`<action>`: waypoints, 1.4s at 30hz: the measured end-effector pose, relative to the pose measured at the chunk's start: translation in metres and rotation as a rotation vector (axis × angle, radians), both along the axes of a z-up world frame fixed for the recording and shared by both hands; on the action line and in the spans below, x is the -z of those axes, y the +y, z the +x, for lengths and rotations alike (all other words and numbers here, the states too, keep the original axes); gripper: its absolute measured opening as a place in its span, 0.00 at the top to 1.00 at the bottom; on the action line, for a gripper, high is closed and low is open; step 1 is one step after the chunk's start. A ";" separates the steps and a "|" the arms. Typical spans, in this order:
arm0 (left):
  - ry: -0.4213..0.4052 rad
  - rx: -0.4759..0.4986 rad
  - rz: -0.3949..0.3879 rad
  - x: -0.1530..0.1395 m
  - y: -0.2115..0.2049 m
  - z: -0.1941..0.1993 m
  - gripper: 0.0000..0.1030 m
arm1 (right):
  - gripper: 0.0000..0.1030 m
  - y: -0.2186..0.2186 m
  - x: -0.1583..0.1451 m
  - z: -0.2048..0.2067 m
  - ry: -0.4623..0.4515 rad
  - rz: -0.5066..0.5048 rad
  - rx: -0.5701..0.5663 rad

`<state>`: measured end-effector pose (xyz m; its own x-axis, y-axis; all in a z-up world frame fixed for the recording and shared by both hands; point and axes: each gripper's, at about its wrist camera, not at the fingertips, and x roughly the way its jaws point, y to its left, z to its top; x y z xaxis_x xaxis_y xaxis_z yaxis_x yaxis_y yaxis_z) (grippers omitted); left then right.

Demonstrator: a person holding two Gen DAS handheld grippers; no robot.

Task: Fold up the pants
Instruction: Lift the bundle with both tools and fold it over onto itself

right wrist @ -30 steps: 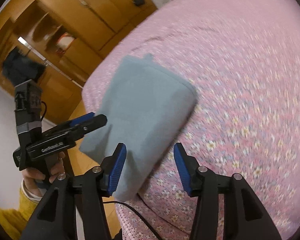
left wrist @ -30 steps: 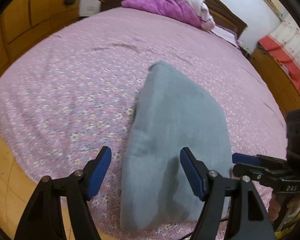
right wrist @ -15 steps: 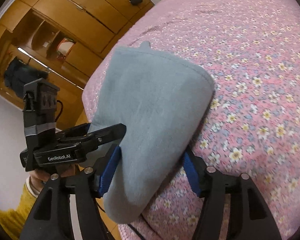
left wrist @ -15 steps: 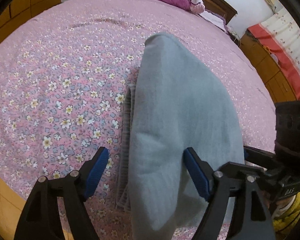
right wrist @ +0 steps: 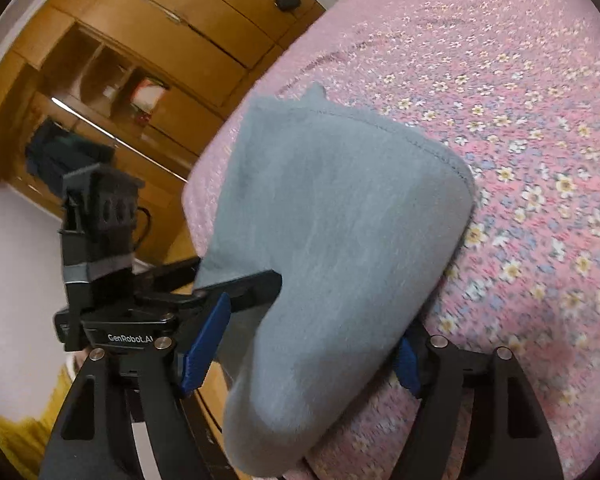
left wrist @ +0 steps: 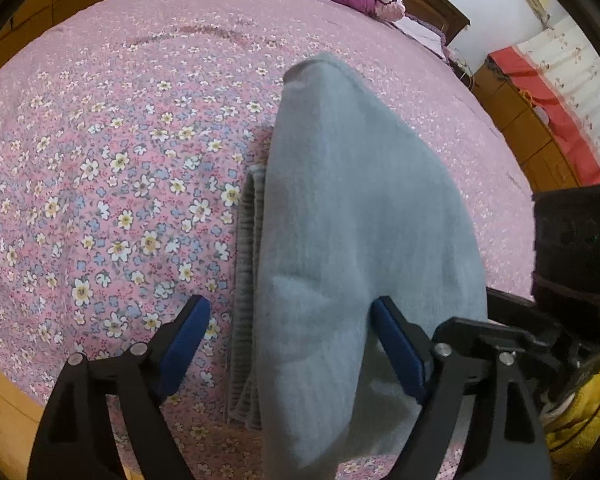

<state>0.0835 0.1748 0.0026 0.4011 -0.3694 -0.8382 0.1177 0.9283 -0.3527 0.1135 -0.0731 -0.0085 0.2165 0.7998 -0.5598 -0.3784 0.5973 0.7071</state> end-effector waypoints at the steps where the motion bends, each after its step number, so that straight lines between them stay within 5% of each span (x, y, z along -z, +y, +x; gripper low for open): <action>1: -0.007 0.004 0.005 -0.001 -0.001 0.000 0.19 | 0.34 0.000 0.001 0.001 0.002 0.009 0.003; 5: -0.038 0.029 -0.013 -0.004 -0.001 -0.003 0.34 | 0.40 0.000 0.002 0.001 -0.005 0.006 0.006; 7: -0.043 0.019 -0.018 -0.005 -0.001 -0.006 0.41 | 0.67 0.003 0.001 0.007 0.004 -0.015 0.021; 10: -0.048 -0.009 -0.037 -0.010 0.003 -0.011 0.48 | 0.75 0.001 0.001 0.011 0.031 -0.002 0.016; 22: -0.067 -0.072 -0.047 -0.035 -0.019 -0.041 0.55 | 0.80 -0.026 -0.017 -0.001 0.008 0.067 -0.014; 42: -0.130 0.066 -0.049 -0.089 -0.146 -0.037 0.55 | 0.80 -0.146 -0.069 -0.027 -0.095 0.043 0.038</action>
<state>0.0465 0.0291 0.0914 0.4788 -0.4376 -0.7611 0.2257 0.8992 -0.3749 0.0867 -0.2189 0.0602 0.2971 0.8130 -0.5008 -0.4227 0.5823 0.6945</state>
